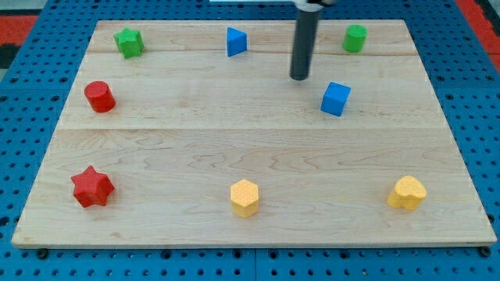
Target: Push the blue cube diagonal to blue triangle
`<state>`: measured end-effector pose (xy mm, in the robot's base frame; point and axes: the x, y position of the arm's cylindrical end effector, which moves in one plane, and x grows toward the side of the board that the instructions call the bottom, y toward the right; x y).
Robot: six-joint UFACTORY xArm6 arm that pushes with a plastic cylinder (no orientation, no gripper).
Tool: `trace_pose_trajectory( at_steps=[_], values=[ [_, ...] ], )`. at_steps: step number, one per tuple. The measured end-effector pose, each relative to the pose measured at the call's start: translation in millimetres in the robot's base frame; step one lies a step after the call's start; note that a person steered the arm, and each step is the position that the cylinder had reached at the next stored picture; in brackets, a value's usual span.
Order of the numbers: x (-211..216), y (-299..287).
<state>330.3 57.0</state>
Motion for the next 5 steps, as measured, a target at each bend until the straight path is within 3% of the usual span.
trace_pose_trajectory(
  at_steps=[1, 3, 4, 5],
  values=[
    [16.5, -12.8],
    [19.2, 116.6],
    [59.6, 119.0],
    [42.6, 37.4]
  ],
)
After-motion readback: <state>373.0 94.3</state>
